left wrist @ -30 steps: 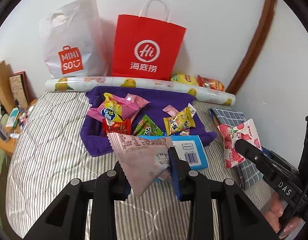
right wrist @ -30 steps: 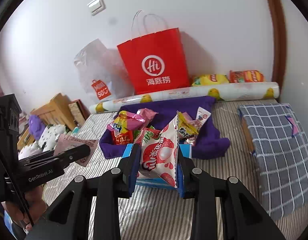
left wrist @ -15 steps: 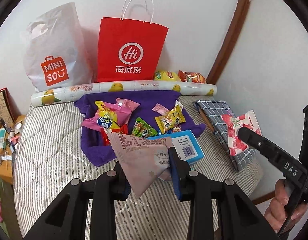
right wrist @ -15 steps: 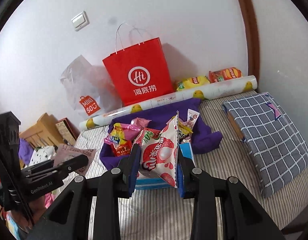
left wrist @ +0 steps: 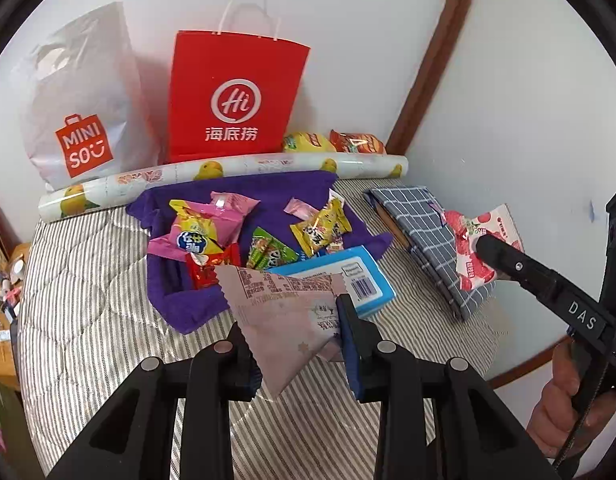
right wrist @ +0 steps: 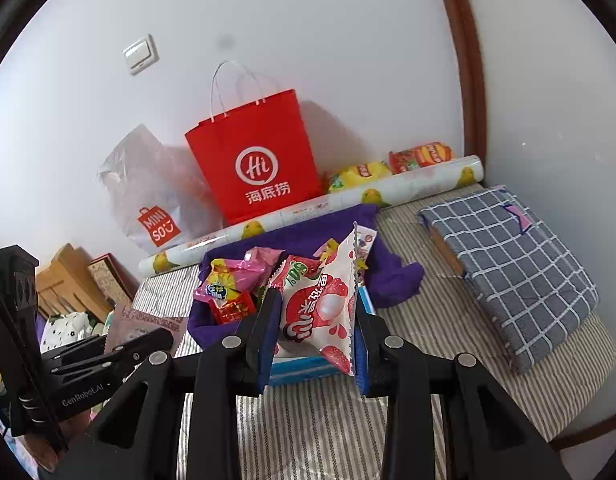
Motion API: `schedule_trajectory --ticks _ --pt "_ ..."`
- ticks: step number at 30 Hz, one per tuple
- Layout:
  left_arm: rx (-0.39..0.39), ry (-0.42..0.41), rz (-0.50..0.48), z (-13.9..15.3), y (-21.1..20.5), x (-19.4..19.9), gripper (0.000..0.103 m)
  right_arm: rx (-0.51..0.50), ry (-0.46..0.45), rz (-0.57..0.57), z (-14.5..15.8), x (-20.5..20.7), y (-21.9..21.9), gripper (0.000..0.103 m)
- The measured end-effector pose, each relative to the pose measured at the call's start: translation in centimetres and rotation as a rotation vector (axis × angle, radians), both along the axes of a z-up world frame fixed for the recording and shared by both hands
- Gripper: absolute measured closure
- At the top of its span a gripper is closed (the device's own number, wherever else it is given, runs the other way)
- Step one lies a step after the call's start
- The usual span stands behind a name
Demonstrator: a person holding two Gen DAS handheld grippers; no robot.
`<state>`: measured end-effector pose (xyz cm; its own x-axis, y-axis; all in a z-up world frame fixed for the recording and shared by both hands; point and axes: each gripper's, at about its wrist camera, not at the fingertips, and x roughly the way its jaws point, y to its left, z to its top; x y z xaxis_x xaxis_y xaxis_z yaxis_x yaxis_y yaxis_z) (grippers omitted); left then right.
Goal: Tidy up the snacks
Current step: 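Carry the strawberry packet and pale pink wrapper over the purple towel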
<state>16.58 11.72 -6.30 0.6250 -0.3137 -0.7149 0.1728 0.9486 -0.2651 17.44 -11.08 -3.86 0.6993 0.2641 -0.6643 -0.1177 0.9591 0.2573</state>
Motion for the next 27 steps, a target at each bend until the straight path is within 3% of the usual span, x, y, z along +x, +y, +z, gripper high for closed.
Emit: schedule_trajectory --ticks 7,27 --pt "-0.013 -0.021 0.010 0.9 -0.8 -0.9 0.073 0.002 0.000 -0.008 0.3 -1.9 -1.1 0.071" --pt "-0.028 -0.020 0.225 3.3 0.5 -3.1 0.073 0.022 -0.020 0.210 2.4 -1.9 -0.9 0.071"
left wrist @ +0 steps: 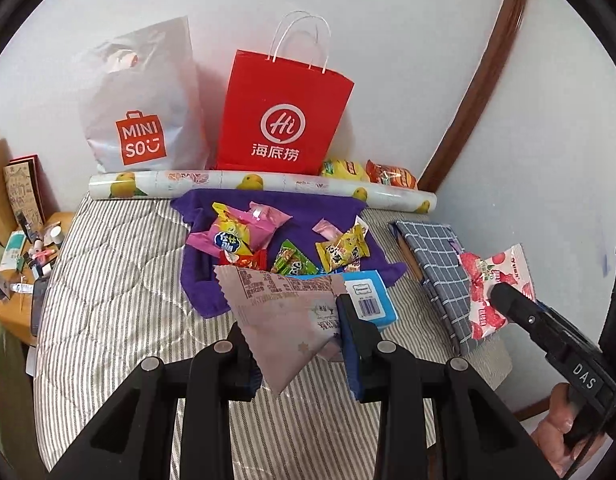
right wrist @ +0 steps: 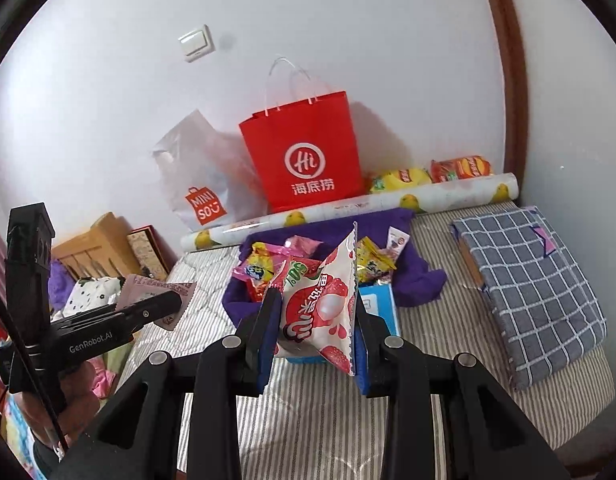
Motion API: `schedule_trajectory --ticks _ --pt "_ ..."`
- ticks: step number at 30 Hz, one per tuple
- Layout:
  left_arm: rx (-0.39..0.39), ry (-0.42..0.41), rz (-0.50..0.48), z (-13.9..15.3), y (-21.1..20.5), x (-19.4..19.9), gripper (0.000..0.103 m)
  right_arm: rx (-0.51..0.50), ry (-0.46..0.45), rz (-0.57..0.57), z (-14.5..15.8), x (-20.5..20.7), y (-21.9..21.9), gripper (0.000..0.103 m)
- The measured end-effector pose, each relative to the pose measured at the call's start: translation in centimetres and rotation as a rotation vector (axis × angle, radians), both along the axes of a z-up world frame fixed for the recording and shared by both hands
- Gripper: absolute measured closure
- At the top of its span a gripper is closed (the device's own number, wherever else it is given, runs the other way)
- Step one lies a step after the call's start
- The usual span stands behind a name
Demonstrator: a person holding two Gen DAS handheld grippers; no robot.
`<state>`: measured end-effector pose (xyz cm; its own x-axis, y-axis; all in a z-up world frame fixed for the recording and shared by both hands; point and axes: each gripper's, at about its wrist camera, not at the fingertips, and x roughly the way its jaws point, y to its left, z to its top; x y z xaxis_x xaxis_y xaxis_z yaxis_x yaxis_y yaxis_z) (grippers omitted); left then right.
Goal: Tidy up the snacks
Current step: 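Carry the strawberry packet and pale pink wrapper over the purple towel, then lower both tools and open them to release the packets onto the towel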
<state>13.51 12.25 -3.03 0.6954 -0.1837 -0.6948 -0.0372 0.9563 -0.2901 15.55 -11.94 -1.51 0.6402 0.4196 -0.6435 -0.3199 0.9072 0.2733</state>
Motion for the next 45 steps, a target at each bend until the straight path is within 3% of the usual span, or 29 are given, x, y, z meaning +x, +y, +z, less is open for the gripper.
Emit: schedule_trajectory --ticks 10,27,35,45 --pt "0.013 -0.041 -0.012 1.6 -0.5 1.0 0.073 0.021 -0.028 0.017 1.3 1.5 0.2 0.071" --pt "0.061 -0.049 -0.024 1.1 0.0 10.1 0.073 -0.026 -0.038 0.004 -0.4 10.7 0.9 0.071" --pt "0.043 -0.002 -0.005 -1.6 1.3 14.6 0.073 -0.035 -0.007 -0.014 -3.2 16.6 1.1 0.071" --pt "0.029 0.065 -0.021 -6.3 1.4 19.4 0.073 -0.038 0.093 -0.017 -9.5 23.6 1.4 0.071"
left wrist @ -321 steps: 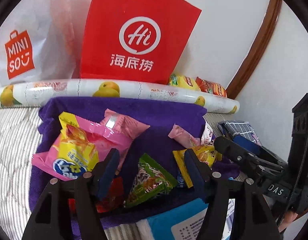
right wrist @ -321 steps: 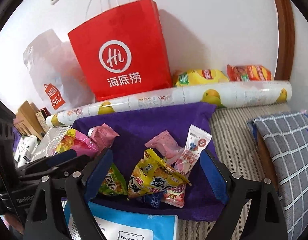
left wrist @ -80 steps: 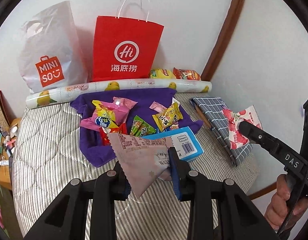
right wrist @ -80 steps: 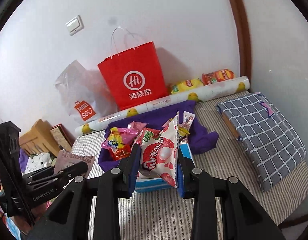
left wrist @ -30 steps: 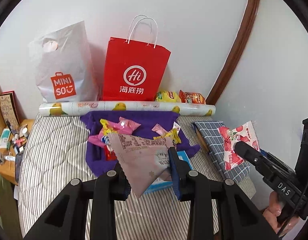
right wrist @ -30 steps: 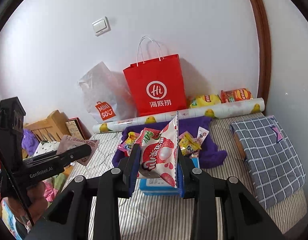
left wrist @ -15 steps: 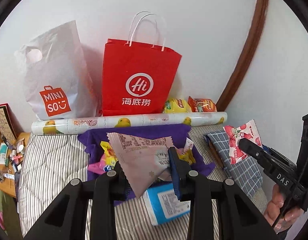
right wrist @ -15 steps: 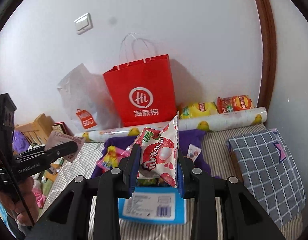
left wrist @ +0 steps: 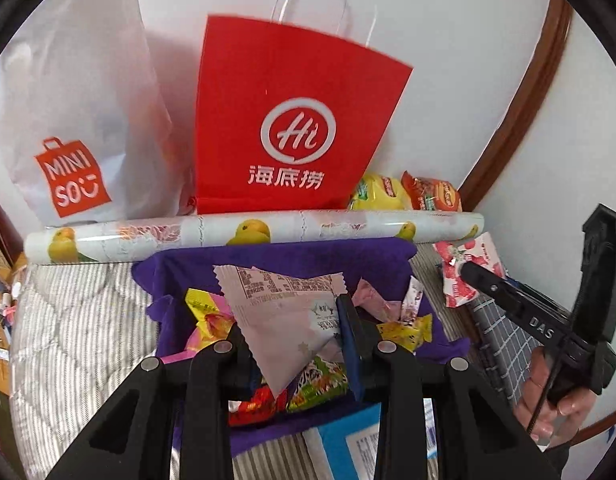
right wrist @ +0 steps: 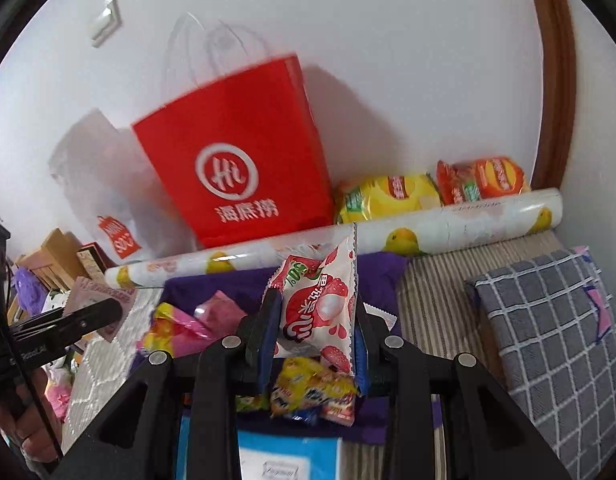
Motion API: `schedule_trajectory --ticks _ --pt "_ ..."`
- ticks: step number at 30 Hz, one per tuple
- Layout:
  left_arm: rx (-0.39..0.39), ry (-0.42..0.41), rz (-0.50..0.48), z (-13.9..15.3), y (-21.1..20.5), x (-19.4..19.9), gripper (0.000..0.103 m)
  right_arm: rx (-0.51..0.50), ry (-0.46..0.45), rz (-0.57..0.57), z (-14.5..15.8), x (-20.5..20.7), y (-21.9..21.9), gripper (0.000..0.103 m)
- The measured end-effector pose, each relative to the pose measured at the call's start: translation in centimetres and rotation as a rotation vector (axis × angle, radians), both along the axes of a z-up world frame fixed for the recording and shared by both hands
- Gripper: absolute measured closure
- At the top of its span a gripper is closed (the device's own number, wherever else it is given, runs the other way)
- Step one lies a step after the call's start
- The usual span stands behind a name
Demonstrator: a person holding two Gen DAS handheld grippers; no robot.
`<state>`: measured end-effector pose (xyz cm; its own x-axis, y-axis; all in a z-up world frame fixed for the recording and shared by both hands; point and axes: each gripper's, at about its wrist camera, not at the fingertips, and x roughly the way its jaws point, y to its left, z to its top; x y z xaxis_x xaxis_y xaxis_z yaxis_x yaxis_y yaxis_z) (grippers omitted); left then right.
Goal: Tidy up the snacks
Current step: 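Lower both tools and open them to release the packets onto the towel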
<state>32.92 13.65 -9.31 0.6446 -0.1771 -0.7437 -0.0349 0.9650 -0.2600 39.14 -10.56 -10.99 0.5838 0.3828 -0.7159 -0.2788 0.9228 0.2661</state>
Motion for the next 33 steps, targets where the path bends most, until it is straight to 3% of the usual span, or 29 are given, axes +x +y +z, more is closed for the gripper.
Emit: schedule_trajectory --ticks 13,29,33 --pt "-0.032 0.096 -0.039 -5.0 -1.1 4.0 0.073 0.019 0.136 0.047 -6.3 3.2 2.0 0.070" --pt "-0.030 0.147 -0.098 -7.3 -3.0 5.1 0.072 -0.037 0.238 0.097 -9.1 3.5 2.8 0.067" --pt "-0.058 0.158 -0.112 -7.8 -2.9 5.2 0.072 -0.050 0.225 0.105 -8.8 3.4 3.0 0.055"
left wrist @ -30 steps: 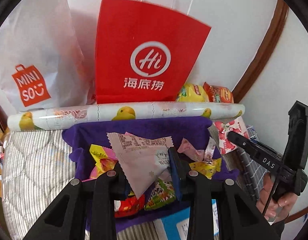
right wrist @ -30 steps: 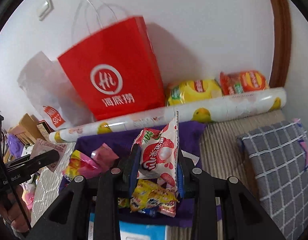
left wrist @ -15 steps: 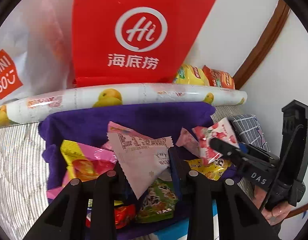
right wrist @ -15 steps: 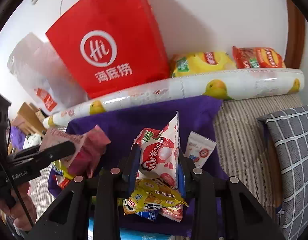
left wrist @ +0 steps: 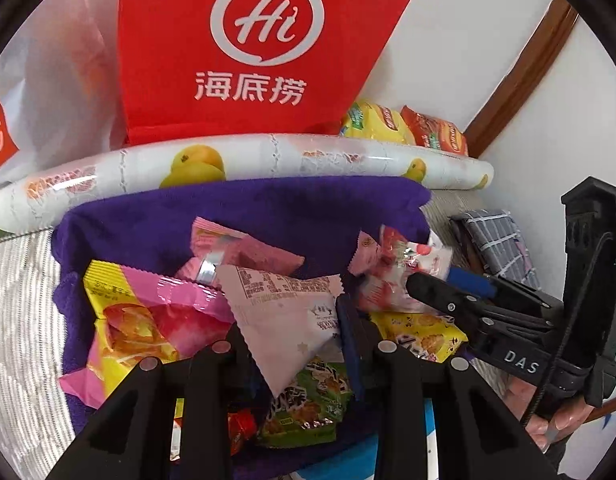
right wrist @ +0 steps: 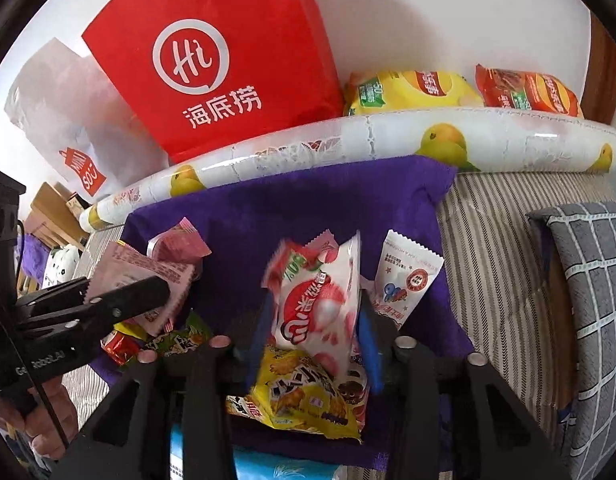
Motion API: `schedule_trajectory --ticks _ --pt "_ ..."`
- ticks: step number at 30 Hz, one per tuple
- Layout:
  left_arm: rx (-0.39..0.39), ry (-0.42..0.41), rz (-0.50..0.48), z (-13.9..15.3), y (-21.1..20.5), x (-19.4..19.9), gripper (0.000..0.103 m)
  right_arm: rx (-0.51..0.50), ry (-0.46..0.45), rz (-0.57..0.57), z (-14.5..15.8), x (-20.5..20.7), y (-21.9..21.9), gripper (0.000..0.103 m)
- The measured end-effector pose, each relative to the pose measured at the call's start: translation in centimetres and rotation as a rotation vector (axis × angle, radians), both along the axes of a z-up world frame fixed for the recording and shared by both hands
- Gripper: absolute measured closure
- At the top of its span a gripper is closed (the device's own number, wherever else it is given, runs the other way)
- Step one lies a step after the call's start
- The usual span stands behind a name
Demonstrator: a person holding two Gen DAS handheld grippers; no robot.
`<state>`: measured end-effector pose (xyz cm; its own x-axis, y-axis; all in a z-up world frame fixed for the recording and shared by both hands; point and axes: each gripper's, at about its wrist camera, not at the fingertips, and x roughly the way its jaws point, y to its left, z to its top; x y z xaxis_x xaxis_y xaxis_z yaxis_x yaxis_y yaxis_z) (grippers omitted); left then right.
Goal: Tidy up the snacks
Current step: 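Lower both tools and open them to release the packets onto the towel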
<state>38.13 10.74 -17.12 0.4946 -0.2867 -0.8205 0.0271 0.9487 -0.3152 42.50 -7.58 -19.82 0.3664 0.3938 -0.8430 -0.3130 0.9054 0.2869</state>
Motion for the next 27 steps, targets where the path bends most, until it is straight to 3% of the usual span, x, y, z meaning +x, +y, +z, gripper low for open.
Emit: schedule_trajectory --ticks 3,4,6,9,13,16,27 --pt "0.006 0.003 -0.006 0.0 0.1 -0.1 0.072 -0.013 -0.024 -0.014 0.6 -0.2 -0.2 0.042" --pt "0.008 0.003 -0.010 0.1 0.0 -0.2 0.072 -0.014 -0.035 -0.021 0.9 -0.4 -0.3 0.042" --pt "0.012 0.007 -0.015 0.3 0.0 -0.4 0.060 -0.014 -0.053 -0.026 1.5 -0.8 -0.5 0.040" --pt "0.031 -0.016 -0.007 1.2 0.0 -1.3 0.051 -0.022 -0.083 -0.036 2.5 -1.6 -0.5 0.037" --pt "0.045 -0.043 0.002 3.0 0.1 -3.2 0.047 -0.062 -0.127 -0.050 4.4 -3.5 -0.5 0.035" --pt "0.063 -0.072 0.016 4.8 0.2 -5.2 0.047 -0.072 -0.159 -0.066 6.1 -5.5 -0.8 0.034" --pt "0.115 -0.187 0.076 11.2 -1.2 -15.1 0.027 -0.101 -0.265 -0.125 13.5 -14.7 -2.6 0.029"
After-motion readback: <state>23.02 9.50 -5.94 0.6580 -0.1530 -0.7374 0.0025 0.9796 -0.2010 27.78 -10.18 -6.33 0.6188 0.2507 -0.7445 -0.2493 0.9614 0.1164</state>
